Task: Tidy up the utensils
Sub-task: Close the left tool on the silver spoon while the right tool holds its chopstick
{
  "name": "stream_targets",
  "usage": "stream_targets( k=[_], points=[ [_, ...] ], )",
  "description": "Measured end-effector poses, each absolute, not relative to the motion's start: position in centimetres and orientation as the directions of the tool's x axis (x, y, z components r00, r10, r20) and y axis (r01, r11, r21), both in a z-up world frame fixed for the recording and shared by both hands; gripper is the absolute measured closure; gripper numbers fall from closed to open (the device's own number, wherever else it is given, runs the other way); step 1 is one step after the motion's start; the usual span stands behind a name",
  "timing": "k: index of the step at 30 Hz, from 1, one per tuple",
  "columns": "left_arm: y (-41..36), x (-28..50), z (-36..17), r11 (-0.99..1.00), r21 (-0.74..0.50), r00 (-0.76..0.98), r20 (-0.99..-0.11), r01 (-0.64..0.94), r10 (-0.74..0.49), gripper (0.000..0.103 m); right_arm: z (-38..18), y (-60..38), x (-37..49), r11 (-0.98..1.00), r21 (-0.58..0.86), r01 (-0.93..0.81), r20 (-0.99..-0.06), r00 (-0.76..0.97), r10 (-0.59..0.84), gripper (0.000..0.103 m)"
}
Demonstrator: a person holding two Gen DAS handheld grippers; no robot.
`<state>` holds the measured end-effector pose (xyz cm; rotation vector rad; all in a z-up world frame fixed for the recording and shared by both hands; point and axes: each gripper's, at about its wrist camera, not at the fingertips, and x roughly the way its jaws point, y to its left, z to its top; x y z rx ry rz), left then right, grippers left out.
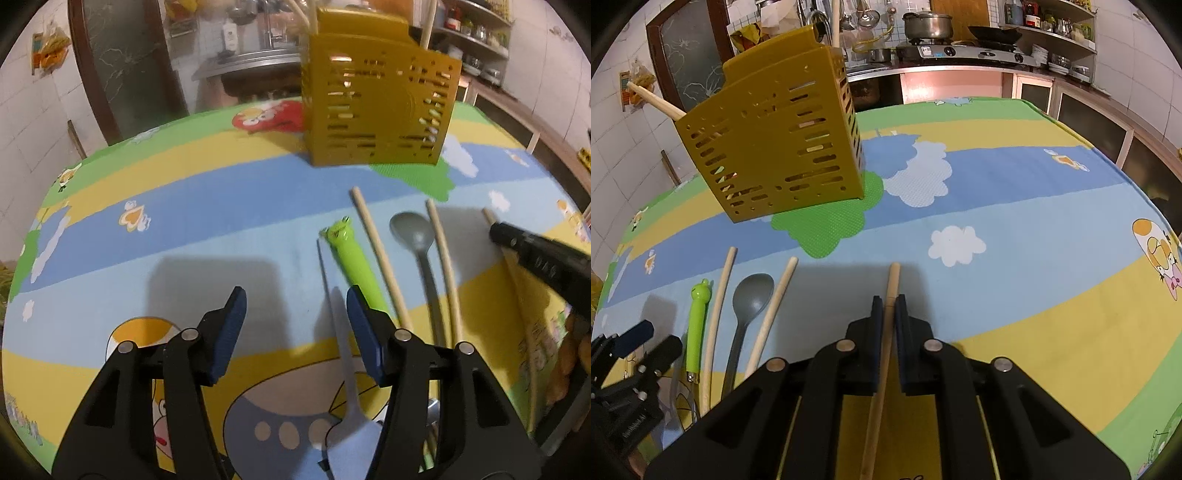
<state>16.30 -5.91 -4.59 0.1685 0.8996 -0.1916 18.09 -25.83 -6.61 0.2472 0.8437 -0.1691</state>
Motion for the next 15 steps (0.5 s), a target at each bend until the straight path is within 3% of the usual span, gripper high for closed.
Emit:
stream_targets(
  k=[9,11,15],
  points=[
    [-6.5,17.3,-5.6,0.971,0.092,0.6,-0.797,0.221,-0.061,0.046,-6.7,-25.9,17.9,0.957,0.155,0.244,-0.749,0.661,-0.047,0.096],
    [-6.8,17.8,-5.5,0.972,0.088,0.595,-0.801,0.217,-0.061,0.049,-6.7,-25.9,17.9,0.958,0.153,0.244,-0.749,0.66,-0.049,0.096],
    [-7.5,19.1,-5.3,0.972,0.055,0.556,-0.827,0.227,-0.083,0.076,-6.7,-25.8,17.9,0.958,0.153,0.243,-0.75,0.66,-0.048,0.096]
  ],
)
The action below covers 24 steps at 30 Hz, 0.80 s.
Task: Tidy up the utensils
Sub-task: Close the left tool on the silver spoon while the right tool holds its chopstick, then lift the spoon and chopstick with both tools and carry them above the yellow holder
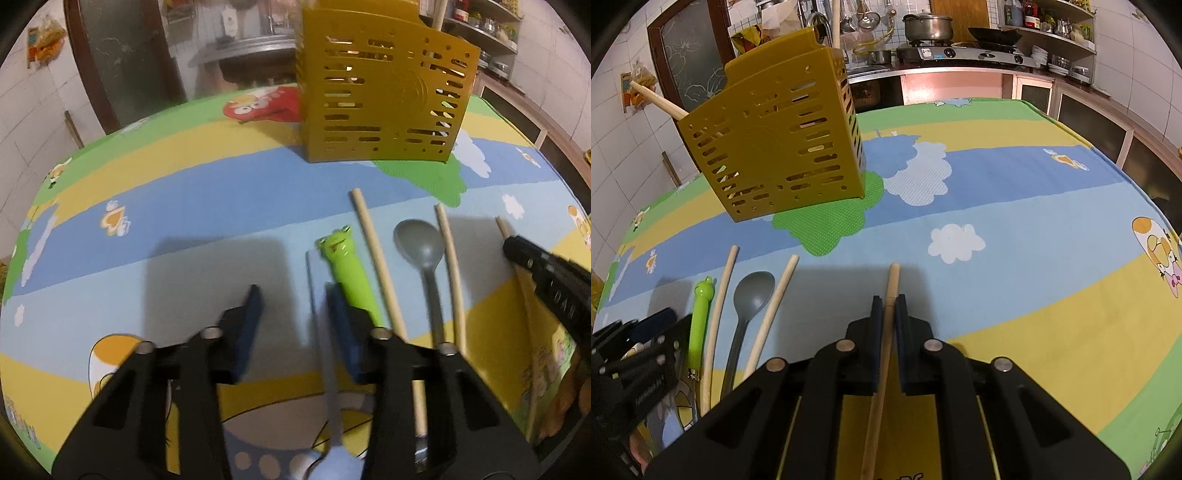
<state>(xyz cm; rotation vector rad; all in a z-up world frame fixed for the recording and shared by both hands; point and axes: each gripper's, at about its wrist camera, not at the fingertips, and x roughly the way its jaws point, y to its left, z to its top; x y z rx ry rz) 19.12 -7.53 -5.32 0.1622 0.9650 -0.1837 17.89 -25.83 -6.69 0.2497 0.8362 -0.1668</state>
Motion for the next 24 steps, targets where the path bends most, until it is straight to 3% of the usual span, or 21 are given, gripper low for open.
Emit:
stream_targets(
  k=[1,8,16,24],
  points=[
    [-7.9,19.4,-5.3,0.97,0.059,0.548,-0.832,0.236,-0.083,0.082,-6.7,-25.8,17.9,0.958,0.154,0.243,-0.75,0.659,-0.046,0.096],
    [-8.4,21.0,-5.2,0.974,0.029,0.527,-0.844,0.227,-0.098,0.096,-6.6,-25.6,18.1,0.96,0.138,0.242,-0.758,0.65,-0.055,0.096],
    [-8.1,20.4,-4.9,0.975,0.02,0.548,-0.829,0.221,-0.107,0.097,-6.0,-25.6,18.1,0.958,0.148,0.246,-0.749,0.66,-0.054,0.096],
    [-6.2,18.8,-1.4,0.984,0.0,0.653,-0.748,0.181,-0.12,0.097,-3.0,-25.5,16.4,0.958,0.165,0.236,-0.659,0.749,-0.07,0.097]
  ],
)
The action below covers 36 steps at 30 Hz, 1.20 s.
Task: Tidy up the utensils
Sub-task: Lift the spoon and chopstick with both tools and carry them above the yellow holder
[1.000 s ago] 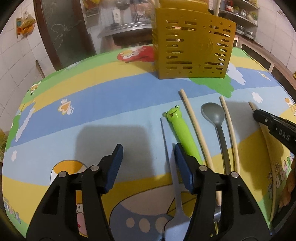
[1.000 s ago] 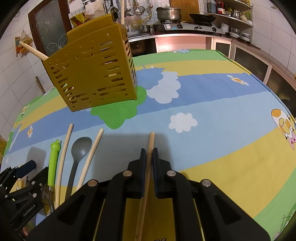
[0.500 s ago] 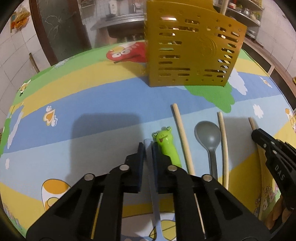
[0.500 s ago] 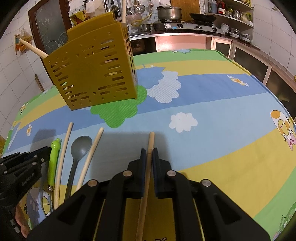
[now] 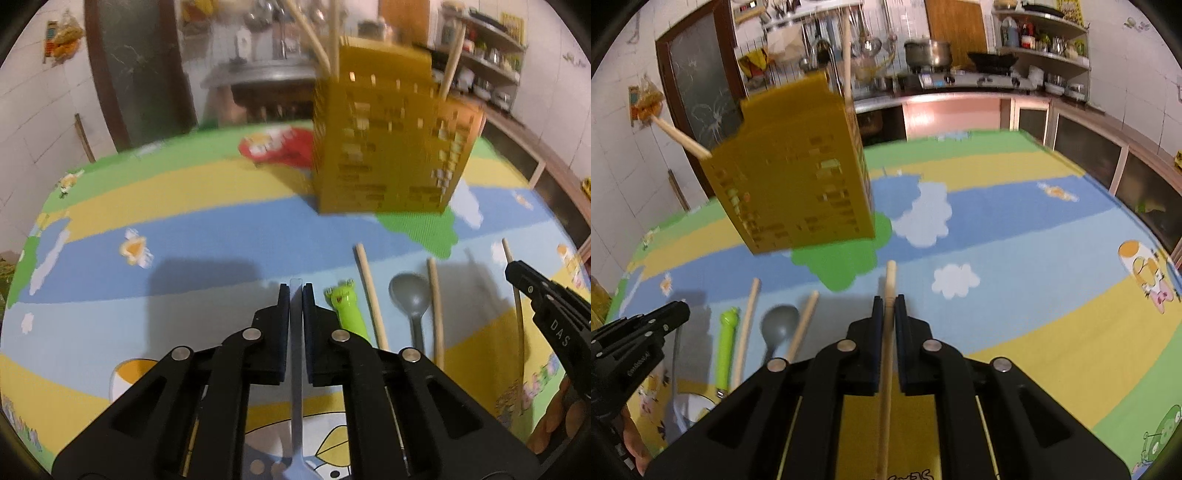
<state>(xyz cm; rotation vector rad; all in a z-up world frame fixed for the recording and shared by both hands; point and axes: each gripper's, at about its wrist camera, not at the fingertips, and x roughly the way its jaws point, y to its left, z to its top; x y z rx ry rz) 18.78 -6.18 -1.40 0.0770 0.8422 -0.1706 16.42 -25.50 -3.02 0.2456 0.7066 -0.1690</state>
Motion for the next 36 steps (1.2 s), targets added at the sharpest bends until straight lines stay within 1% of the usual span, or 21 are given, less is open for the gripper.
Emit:
stream_targets(
  k=[6,15,25,33,36],
  points=[
    [-5.5,16.8,2.5,0.987,-0.007,0.762,-0.634,0.163,-0.131,0.097,0.1,-24.9,14.6,0.963,0.15,0.222,-0.558,0.824,-0.103,0.097],
    [-5.2,14.2,6.3,0.987,-0.031,0.85,-0.503,0.161,-0.154,0.097,3.7,-24.1,12.0,0.972,0.136,0.192,-0.414,0.902,-0.121,0.097],
    [-4.9,13.6,7.7,0.983,-0.052,0.877,-0.445,0.176,-0.18,0.097,5.8,-23.4,11.0,0.978,0.113,0.176,-0.328,0.936,-0.13,0.097],
    [-5.1,13.1,8.2,0.98,-0.047,0.89,-0.412,0.193,-0.195,0.097,5.4,-23.1,10.2,0.977,0.099,0.187,-0.296,0.943,-0.15,0.097],
    [-5.0,13.0,8.9,0.978,-0.051,0.898,-0.389,0.204,-0.207,0.097,6.2,-23.0,10.0,0.976,0.113,0.185,-0.271,0.951,-0.149,0.097]
  ],
)
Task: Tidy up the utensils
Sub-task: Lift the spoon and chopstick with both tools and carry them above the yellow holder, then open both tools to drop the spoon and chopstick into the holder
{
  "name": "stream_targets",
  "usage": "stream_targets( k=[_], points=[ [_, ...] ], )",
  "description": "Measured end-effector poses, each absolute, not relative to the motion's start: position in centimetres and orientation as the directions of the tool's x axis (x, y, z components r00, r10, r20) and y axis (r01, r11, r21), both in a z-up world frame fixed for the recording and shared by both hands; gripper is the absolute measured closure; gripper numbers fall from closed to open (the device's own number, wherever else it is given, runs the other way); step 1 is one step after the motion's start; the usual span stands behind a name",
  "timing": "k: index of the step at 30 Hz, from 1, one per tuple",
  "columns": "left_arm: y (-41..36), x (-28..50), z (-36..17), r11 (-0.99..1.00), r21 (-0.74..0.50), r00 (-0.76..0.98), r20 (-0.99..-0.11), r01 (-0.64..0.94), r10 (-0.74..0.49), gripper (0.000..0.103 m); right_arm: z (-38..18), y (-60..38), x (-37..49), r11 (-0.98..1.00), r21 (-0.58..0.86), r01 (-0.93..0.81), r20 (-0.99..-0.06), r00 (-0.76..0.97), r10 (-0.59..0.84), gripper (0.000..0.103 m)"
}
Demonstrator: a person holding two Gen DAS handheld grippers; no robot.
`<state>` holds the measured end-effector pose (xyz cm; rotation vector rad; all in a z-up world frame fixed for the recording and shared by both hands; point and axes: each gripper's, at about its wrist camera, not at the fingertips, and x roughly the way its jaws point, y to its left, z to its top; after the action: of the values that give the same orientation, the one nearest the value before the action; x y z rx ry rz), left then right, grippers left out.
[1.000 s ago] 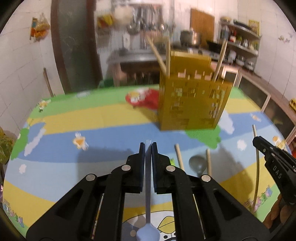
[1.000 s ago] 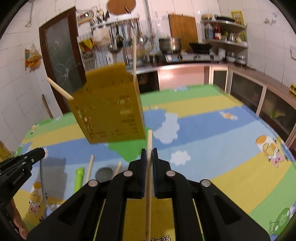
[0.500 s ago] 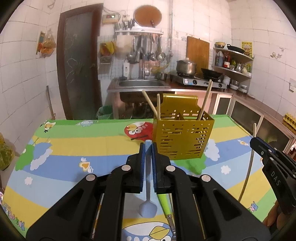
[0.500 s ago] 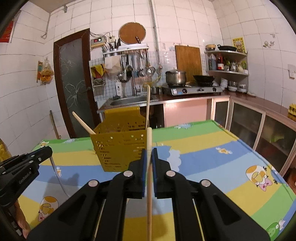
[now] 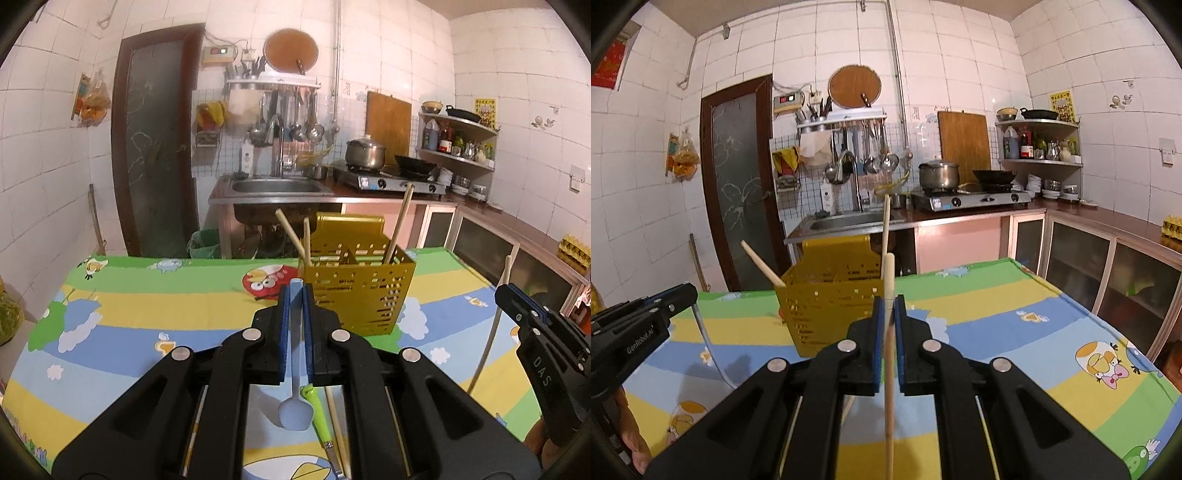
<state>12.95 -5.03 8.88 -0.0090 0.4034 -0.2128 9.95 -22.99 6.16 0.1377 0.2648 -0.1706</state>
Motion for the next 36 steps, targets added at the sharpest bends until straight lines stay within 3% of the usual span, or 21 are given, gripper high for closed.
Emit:
stream_targets(
  k=[12,18,27,36],
  points=[
    [-5.5,17.2,17.4,0.972,-0.086,0.948,-0.215,0.22,-0.233,0.097,15.8,-23.1,12.6,0.985,0.076,0.156,-0.054,0.987,-0.152,0.097],
    [-6.9,21.7,20.7,0.969,-0.109,0.963,-0.131,0.221,-0.234,0.097,19.6,-23.1,16.6,0.987,0.066,0.149,0.004,0.989,-0.15,0.097],
    [-9.0,27.2,19.4,0.952,-0.15,0.949,-0.131,0.267,-0.287,0.097,18.5,-24.0,22.3,0.986,0.059,0.153,-0.01,0.988,-0.153,0.097],
    [-11.1,28.9,14.5,0.953,-0.105,0.93,-0.211,0.286,-0.302,0.097,13.6,-24.4,25.8,0.989,0.064,0.135,-0.117,0.985,-0.126,0.097]
  ],
)
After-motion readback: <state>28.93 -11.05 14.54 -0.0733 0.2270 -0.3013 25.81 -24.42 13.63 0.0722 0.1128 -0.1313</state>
